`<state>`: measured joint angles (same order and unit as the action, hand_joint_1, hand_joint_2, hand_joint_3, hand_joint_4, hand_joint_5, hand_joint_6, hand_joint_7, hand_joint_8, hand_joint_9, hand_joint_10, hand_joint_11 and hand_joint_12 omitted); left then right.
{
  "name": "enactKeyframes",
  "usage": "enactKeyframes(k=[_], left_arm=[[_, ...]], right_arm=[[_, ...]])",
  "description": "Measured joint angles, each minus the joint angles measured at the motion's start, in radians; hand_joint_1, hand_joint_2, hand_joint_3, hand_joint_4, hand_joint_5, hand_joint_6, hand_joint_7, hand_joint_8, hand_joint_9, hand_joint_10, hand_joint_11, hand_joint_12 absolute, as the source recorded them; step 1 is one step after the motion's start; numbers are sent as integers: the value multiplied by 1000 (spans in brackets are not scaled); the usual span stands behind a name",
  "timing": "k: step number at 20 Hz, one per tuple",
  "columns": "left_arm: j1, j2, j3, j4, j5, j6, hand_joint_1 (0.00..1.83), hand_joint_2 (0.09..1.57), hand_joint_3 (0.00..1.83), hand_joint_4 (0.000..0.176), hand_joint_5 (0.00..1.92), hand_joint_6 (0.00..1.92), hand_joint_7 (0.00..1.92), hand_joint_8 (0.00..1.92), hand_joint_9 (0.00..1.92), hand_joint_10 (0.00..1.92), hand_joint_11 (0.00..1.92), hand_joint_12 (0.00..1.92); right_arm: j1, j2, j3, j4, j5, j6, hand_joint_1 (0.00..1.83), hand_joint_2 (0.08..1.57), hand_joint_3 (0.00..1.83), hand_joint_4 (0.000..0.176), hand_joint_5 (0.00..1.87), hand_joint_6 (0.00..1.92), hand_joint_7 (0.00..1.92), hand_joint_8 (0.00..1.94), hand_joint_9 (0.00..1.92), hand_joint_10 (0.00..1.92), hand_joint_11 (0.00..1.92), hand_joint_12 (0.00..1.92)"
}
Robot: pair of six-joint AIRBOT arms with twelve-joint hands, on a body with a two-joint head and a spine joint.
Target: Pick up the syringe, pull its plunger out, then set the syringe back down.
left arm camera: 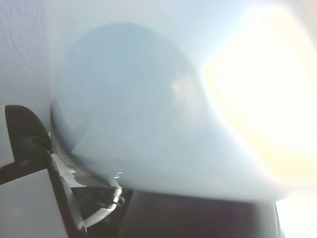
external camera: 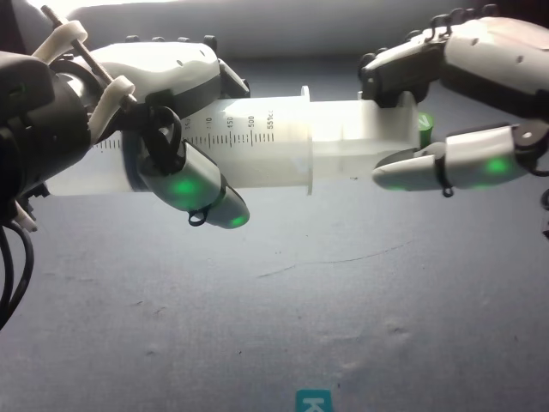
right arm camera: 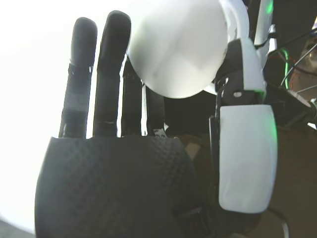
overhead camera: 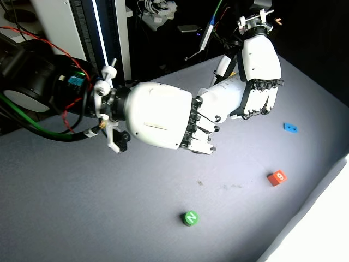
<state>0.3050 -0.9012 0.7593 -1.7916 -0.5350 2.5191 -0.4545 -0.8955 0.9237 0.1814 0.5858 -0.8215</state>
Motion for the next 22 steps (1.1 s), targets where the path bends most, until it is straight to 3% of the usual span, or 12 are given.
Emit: enactKeyframes(k=[10,11,12,13,17,22], left_arm=[[-2,0,0,0,8,-6,1366,1139,1,0,885,1072,995,998,790,1392,466,1625],[-2,0,0,0,8,-7,1242,1140,3,0,890,1088,972,1094,781,1265,464,1629],[-2,0,0,0,9,-6,1338,1150,2,0,872,1087,958,1078,770,1394,447,1635],[-2,0,0,2,8,-6,1358,1150,0,0,869,1085,968,1053,771,1415,444,1634],[-2,0,0,2,1,-6,1365,1147,0,0,864,1083,980,1031,782,1418,479,1641],[-2,0,1,2,-14,-1,1363,1152,1,0,861,1087,963,1047,773,1446,460,1661]], right_arm=[[-10,105,-20,-6,-22,22,1174,1196,0,24,816,1273,856,1190,787,916,428,1489],[-10,121,-23,-8,-29,34,1170,1202,1,22,810,1298,839,1199,774,918,420,1477],[-10,134,-27,-9,-33,37,1171,1203,0,17,802,1319,845,1178,780,891,417,1444],[-10,139,-27,-10,-35,36,1192,1165,2,19,867,1210,913,1089,852,829,486,1385],[-10,166,-42,-7,-56,37,1165,1206,2,25,785,1311,846,1213,779,903,418,1468],[-3,174,-49,0,-69,36,1180,1184,0,25,838,1251,876,1149,800,903,447,1442]])
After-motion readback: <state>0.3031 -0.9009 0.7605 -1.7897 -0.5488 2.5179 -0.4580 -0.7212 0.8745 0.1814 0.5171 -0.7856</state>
